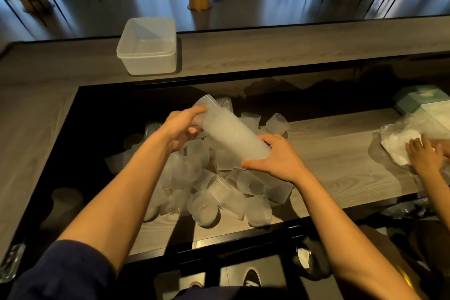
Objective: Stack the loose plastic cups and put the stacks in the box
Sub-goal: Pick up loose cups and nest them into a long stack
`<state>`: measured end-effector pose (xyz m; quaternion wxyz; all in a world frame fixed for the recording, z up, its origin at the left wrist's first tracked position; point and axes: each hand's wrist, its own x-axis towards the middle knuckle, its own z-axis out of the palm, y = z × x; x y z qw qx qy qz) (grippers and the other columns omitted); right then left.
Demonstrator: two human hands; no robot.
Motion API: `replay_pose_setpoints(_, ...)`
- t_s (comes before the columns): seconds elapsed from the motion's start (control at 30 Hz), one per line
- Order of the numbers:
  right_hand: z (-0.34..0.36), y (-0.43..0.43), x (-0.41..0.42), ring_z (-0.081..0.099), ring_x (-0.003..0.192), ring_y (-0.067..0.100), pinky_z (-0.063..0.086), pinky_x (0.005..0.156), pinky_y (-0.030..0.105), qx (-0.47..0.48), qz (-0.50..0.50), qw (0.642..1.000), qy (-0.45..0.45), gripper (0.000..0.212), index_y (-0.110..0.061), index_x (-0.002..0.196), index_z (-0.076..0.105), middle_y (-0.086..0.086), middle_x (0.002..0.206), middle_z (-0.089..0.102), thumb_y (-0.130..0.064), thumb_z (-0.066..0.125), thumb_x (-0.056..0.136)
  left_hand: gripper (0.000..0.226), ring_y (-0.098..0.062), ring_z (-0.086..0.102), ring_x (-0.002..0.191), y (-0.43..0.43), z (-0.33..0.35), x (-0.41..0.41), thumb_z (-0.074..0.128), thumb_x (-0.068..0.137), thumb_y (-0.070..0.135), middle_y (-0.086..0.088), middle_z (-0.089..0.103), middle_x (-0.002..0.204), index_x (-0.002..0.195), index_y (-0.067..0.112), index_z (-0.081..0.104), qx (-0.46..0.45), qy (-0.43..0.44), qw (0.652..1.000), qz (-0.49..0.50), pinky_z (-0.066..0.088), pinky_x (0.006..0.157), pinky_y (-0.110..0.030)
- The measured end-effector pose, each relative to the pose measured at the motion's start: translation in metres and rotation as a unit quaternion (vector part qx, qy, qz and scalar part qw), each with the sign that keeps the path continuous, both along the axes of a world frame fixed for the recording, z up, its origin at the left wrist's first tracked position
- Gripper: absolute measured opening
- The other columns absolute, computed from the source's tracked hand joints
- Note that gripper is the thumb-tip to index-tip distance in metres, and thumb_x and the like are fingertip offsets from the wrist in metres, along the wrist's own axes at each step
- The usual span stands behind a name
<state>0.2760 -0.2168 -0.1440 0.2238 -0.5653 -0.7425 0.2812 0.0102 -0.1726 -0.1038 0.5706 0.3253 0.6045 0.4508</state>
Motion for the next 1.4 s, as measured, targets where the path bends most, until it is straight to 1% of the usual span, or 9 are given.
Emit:
replay_pose_setpoints(0.3, -0.004, 0.009, -0.005, 0.053, 0.104, 0.012, 0.055, 0.084, 0.037, 0.019, -0.009, 0.999, -0.044, 0.078, -0.028, 0.125, 0.060, -0.008, 0.112, 0.056, -0.068, 0.083, 0.062, 0.037, -0.006, 0.072, 0.072, -0.011, 0.003, 0.002, 0.074, 0.089, 0.033, -0.004, 0.074, 0.101, 0.118, 0.011, 0.067, 0.006, -0.002, 1.000, -0.006, 0.053, 0.060, -0.020)
replay_pose_setpoints(0.4, -0.005, 0.011, -0.009, 0.054, 0.101, 0.012, 0.057, 0.083, 0.043, 0.017, -0.014, 0.998, -0.060, 0.084, -0.029, 0.125, 0.060, -0.009, 0.111, 0.055, -0.076, 0.076, 0.057, 0.032, -0.018, 0.064, 0.089, -0.013, 0.001, 0.002, 0.072, 0.090, 0.035, 0.001, 0.076, 0.088, 0.111, 0.011, 0.070, 0.008, 0.035, 0.998, -0.044, 0.050, 0.075, -0.027)
replay_pose_setpoints(0.47, -0.005, 0.012, -0.012, 0.054, 0.100, 0.013, 0.057, 0.082, 0.043, 0.019, -0.020, 0.997, -0.065, 0.085, -0.029, 0.123, 0.060, -0.008, 0.110, 0.055, -0.078, 0.074, 0.055, 0.034, -0.022, 0.059, 0.099, -0.015, 0.000, 0.003, 0.070, 0.091, 0.041, -0.002, 0.073, 0.098, 0.112, 0.015, 0.069, 0.008, 0.054, 0.995, -0.080, 0.046, 0.082, -0.032)
replay_pose_setpoints(0.63, -0.006, 0.018, -0.015, 0.054, 0.100, 0.012, 0.054, 0.080, 0.034, 0.028, -0.009, 0.998, -0.063, 0.084, -0.029, 0.121, 0.062, -0.007, 0.110, 0.058, -0.080, 0.072, 0.054, 0.097, -0.024, 0.048, 0.131, -0.020, -0.003, -0.002, 0.054, 0.074, 0.083, 0.001, 0.048, 0.146, 0.151, 0.026, 0.042, -0.038, 0.149, 0.969, -0.192, 0.032, 0.114, -0.052)
replay_pose_setpoints(0.77, -0.005, 0.016, -0.018, 0.053, 0.100, 0.012, 0.051, 0.077, 0.032, 0.027, -0.020, 0.998, -0.056, 0.078, -0.027, 0.121, 0.063, -0.008, 0.109, 0.056, -0.072, 0.081, 0.060, 0.074, -0.030, 0.045, 0.138, -0.023, -0.020, -0.014, 0.039, 0.097, 0.068, -0.008, 0.047, 0.150, 0.153, 0.020, 0.039, -0.027, 0.208, 0.968, -0.141, 0.035, 0.112, -0.048)
replay_pose_setpoints(0.87, -0.007, 0.015, -0.017, 0.052, 0.099, 0.012, 0.049, 0.077, 0.031, 0.025, -0.022, 0.998, -0.047, 0.070, -0.023, 0.121, 0.064, -0.007, 0.109, 0.056, -0.061, 0.086, 0.066, 0.047, -0.031, 0.052, 0.129, -0.029, -0.043, -0.031, 0.058, 0.097, 0.030, -0.010, 0.056, 0.137, 0.141, 0.013, 0.051, -0.008, 0.447, 0.871, -0.203, 0.045, 0.100, -0.040)
replay_pose_setpoints(0.97, -0.011, 0.015, -0.015, 0.053, 0.101, 0.012, 0.054, 0.081, 0.036, 0.015, -0.025, 0.998, -0.054, 0.077, -0.024, 0.123, 0.064, -0.006, 0.111, 0.058, -0.067, 0.084, 0.063, 0.075, -0.029, 0.043, 0.140, -0.038, -0.065, -0.039, 0.069, 0.085, 0.009, -0.008, 0.045, 0.153, 0.153, 0.017, 0.037, -0.024, 0.543, 0.787, -0.293, 0.040, 0.113, -0.041)
replay_pose_setpoints(1.1, -0.013, 0.014, -0.014, 0.055, 0.101, 0.012, 0.057, 0.080, 0.037, 0.004, -0.028, 0.998, -0.048, 0.088, -0.024, 0.123, 0.063, -0.006, 0.111, 0.060, -0.079, 0.075, 0.054, 0.084, -0.029, 0.031, 0.148, -0.043, -0.087, -0.039, 0.072, 0.085, 0.011, -0.006, 0.033, 0.160, 0.156, 0.024, 0.029, -0.023, 0.569, 0.748, -0.342, 0.033, 0.119, -0.044)
replay_pose_setpoints(1.4, -0.014, 0.012, -0.012, 0.055, 0.100, 0.012, 0.056, 0.077, 0.033, 0.002, -0.039, 0.998, -0.049, 0.080, -0.021, 0.124, 0.063, -0.005, 0.111, 0.059, -0.067, 0.084, 0.062, 0.077, -0.030, 0.041, 0.140, -0.042, -0.101, -0.041, 0.072, 0.089, 0.034, -0.005, 0.041, 0.154, 0.154, 0.028, 0.030, 0.015, 0.615, 0.718, -0.326, 0.035, 0.115, -0.051)
